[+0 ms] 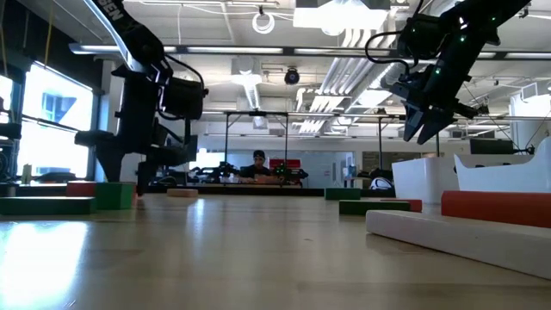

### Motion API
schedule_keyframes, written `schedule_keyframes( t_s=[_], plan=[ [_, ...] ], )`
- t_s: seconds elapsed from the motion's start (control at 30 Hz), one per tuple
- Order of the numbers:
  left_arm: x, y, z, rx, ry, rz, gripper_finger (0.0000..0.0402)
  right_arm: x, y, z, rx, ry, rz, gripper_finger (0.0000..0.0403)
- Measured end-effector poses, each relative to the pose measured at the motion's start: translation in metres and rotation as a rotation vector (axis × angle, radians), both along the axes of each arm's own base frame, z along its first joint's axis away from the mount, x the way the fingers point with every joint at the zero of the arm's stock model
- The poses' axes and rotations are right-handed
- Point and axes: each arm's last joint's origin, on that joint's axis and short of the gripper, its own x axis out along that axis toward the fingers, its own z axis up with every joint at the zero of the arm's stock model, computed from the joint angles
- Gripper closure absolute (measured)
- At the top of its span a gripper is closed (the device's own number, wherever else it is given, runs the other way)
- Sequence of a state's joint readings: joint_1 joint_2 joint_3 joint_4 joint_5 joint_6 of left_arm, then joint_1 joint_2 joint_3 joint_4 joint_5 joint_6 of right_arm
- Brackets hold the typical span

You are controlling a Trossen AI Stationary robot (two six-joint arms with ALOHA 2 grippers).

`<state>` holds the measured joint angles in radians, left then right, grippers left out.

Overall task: Sort & place blocks by color
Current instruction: Put the orange block into the bottom white bin

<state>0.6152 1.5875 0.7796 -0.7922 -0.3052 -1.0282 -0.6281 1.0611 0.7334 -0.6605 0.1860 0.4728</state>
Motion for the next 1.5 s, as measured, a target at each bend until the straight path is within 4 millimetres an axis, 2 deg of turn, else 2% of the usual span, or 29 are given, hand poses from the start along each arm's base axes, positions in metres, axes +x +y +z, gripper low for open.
schedule_keyframes(
  t_s=[0.2, 0.4, 0.5, 0.63, 0.83, 1.03, 1.2, 1.33, 1.5],
  plan=[
    [-0.004, 0.002, -0.003, -0.013, 0.012, -0.032, 0.0191, 0.0, 0.0, 0.0, 0.0, 0.0, -0.001, 0.0235],
    [-0.003, 0.004, -0.003, -0.043, 0.001, -0.132, 0.0257, 0.002, 0.0, 0.001, 0.007, -0.026, 0.012, 0.0235],
    [0.001, 0.006, -0.002, -0.06, -0.052, -0.183, 0.0295, 0.005, -0.001, 0.003, 0.027, -0.087, 0.051, 0.0235],
    [0.01, 0.009, -0.001, -0.079, -0.177, -0.258, 0.0297, 0.011, -0.001, 0.007, 0.05, -0.193, 0.117, 0.0235],
    [0.032, 0.018, 0.002, -0.09, -0.52, -0.386, 0.0297, 0.022, -0.001, 0.016, 0.1, -0.382, 0.266, 0.0235],
    [0.052, 0.035, 0.021, -0.052, -0.941, -0.46, 0.029, 0.031, 0.0, 0.027, 0.08, -0.527, 0.384, 0.0235],
    [0.062, 0.045, 0.04, -0.006, -1.197, -0.48, 0.0294, 0.044, 0.007, 0.039, 0.002, -0.635, 0.481, 0.0235],
    [0.069, 0.049, 0.055, 0.023, -1.359, -0.483, 0.0292, 0.054, 0.016, 0.051, -0.126, -0.712, 0.578, 0.0235],
    [0.075, 0.051, 0.078, 0.081, -1.56, -0.492, 0.0293, 0.065, 0.029, 0.069, -0.41, -0.763, 0.658, 0.0235]
  ],
)
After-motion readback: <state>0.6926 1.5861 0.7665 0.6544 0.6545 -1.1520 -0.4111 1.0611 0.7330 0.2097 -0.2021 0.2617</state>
